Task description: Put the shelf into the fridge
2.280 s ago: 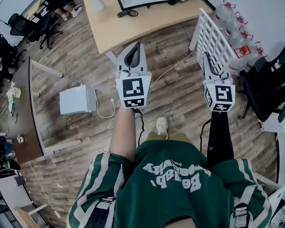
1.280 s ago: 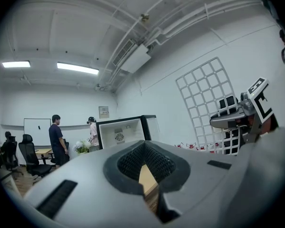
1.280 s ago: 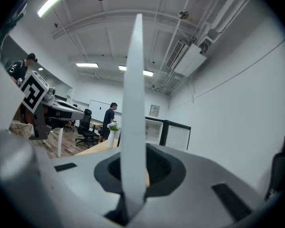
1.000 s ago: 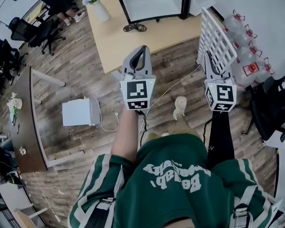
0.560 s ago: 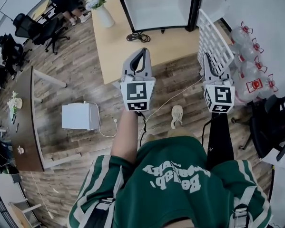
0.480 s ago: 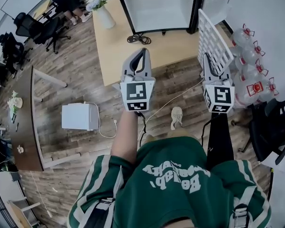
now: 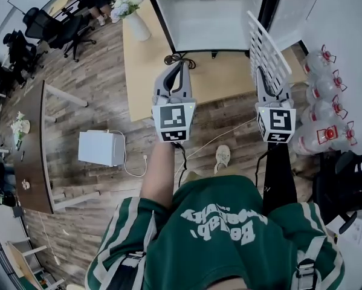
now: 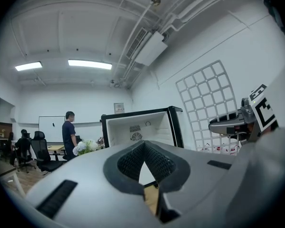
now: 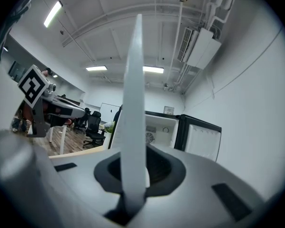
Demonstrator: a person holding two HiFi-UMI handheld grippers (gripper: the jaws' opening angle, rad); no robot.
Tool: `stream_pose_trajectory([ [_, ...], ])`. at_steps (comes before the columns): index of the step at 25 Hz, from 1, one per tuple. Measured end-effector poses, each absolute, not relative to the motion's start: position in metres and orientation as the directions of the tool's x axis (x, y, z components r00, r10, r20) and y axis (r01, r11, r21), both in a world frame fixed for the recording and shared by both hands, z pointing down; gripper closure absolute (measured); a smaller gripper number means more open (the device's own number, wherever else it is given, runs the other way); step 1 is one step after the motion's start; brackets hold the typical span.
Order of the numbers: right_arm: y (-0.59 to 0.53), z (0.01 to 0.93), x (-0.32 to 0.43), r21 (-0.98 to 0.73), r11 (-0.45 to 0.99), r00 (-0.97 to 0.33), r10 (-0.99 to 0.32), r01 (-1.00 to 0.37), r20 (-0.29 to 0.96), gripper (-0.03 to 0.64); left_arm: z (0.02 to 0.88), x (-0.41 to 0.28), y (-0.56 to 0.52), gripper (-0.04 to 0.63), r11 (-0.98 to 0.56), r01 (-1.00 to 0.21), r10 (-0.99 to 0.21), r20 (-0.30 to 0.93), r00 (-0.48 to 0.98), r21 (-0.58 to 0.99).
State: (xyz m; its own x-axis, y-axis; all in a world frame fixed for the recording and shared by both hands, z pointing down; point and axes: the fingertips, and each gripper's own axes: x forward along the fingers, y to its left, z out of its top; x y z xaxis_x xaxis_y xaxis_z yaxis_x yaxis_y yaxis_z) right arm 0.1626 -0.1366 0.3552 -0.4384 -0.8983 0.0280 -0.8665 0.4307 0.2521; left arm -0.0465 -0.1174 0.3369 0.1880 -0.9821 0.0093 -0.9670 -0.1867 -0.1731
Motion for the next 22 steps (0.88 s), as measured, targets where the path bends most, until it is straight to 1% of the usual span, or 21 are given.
stream_pose_trajectory([
  [12, -0.225, 0.371, 0.154, 0.271, 0.518, -0.523, -0.85, -0.811, 0.059, 0.574, 0.351, -0.045, -0.194, 0.595, -0.113, -0.976, -0.993, 0.049, 0.106, -0.188],
  [15, -0.245, 0.374, 0.157, 0.272, 0.523, -0.528, -0.847, -0.808, 0.059, 0.574, 0.353, -0.042, -0.209, 0.595, -0.1, -0.978, -0.994, 0.054, 0.091, -0.185],
  [22, -0.276, 0.377, 0.161, 0.307, 0.507, -0.516, -0.854, -0.805, 0.059, 0.574, 0.356, -0.027, -0.23, 0.595, -0.119, -0.973, -0.992, 0.059, 0.11, -0.195],
])
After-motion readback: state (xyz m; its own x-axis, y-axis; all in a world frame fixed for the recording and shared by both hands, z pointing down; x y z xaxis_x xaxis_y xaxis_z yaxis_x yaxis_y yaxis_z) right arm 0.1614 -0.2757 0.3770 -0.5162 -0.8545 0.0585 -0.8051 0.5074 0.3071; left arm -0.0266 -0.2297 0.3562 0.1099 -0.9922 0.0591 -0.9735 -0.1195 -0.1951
